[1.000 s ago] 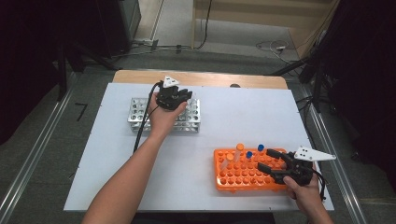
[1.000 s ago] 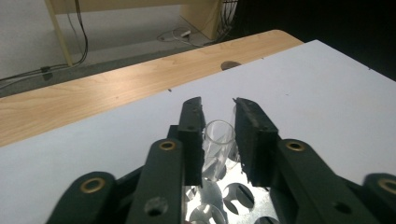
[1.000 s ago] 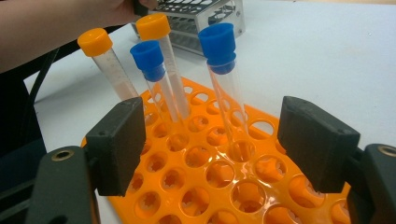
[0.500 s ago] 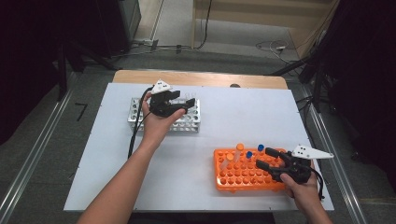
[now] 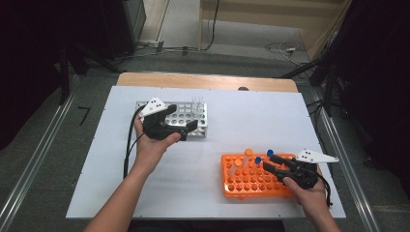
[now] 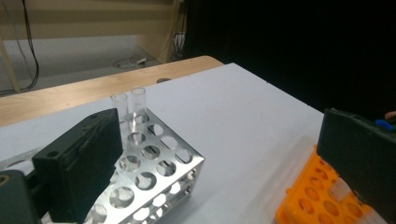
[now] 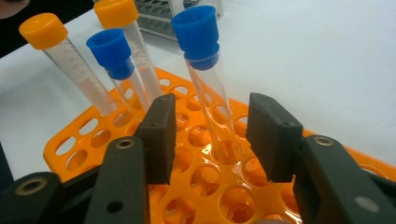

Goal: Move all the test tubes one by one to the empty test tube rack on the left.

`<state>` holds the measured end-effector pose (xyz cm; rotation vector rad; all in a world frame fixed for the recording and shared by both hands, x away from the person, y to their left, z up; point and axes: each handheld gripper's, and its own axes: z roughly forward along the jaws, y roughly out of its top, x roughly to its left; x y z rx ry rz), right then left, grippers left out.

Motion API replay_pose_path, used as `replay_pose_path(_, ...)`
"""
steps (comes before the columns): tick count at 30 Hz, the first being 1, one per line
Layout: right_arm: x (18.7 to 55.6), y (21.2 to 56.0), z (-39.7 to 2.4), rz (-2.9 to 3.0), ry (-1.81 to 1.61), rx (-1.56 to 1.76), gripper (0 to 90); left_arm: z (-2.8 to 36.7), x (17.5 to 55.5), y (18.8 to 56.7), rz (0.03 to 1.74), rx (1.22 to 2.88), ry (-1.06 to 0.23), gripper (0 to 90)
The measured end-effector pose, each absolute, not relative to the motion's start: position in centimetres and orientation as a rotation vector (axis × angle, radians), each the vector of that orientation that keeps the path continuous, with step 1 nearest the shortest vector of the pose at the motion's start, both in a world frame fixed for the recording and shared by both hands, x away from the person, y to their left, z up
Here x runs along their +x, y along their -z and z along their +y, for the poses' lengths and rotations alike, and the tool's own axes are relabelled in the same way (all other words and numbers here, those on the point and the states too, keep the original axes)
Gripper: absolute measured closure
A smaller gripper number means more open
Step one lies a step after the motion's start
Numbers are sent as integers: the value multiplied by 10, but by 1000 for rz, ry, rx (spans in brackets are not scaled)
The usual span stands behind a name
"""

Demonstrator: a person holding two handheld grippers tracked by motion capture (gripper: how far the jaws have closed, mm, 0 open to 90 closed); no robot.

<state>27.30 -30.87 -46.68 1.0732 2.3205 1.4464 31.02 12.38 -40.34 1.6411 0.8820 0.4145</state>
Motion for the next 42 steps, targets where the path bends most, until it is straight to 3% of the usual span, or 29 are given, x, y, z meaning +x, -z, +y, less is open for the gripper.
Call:
replay_pose_path(14, 276, 468, -303, 2345, -1365, 1106, 660, 124, 271, 413, 847, 1671, -397, 0)
replay_pose_path(42, 275, 469, -289, 2340, -1145, 1100, 743, 119, 266, 424, 881, 1676, -346, 1)
